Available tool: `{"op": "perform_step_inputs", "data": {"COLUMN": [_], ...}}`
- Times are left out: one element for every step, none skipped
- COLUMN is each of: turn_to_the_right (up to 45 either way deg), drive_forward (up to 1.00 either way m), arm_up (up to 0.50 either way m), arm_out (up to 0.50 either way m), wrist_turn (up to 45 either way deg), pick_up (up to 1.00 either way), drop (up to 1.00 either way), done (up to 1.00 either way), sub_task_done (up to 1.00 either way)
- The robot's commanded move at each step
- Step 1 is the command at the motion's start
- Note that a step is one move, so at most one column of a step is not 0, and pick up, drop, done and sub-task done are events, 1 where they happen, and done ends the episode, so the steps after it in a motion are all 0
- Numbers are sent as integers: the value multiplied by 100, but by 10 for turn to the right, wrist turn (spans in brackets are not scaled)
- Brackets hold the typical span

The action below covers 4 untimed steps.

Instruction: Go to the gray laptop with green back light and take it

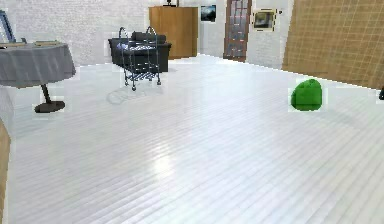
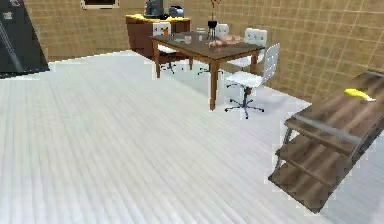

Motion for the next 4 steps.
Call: {"op": "perform_step_inputs", "data": {"turn_to_the_right": [-210,0,0,0], "drive_forward": [0,100,100,100], "arm_up": [0,0,0,0], "arm_out": [0,0,0,0], "wrist_turn": [0,0,0,0], "pick_up": [0,0,0,0], "drop": [0,0,0,0], "done": [0,0,0,0], "sub_task_done": [0,0,0,0]}}
